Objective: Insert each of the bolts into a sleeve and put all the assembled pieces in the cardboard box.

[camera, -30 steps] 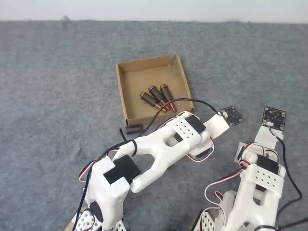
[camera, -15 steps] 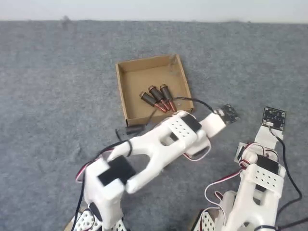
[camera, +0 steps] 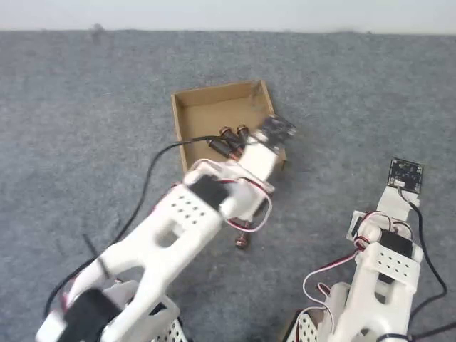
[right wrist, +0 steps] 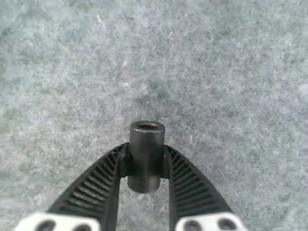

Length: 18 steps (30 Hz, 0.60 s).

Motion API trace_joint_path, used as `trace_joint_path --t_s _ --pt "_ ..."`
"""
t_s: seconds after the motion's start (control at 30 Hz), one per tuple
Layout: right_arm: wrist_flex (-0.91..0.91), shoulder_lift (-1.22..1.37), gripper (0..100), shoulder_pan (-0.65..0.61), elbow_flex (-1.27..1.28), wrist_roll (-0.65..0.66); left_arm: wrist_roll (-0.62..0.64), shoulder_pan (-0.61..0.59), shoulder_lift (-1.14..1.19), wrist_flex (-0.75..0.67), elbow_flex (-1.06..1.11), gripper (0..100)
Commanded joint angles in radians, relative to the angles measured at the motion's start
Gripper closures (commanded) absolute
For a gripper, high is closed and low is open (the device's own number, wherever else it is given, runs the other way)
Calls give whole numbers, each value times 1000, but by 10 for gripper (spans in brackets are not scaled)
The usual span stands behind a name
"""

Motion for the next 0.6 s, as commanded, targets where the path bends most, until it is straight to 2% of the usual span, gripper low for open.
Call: trace_joint_path --t_s 0.0,0.27,0.43,0.57 --pt "-27 -5 986 1 -17 9 17 -100 -203 -46 42 989" --pt "-73 -7 986 -44 5 9 18 -381 -408 -245 303 989" --pt "-73 -7 986 -59 6 9 20 -565 -614 -241 492 989" --pt "-67 -5 985 -116 9 9 20 -770 -824 -176 642 989"
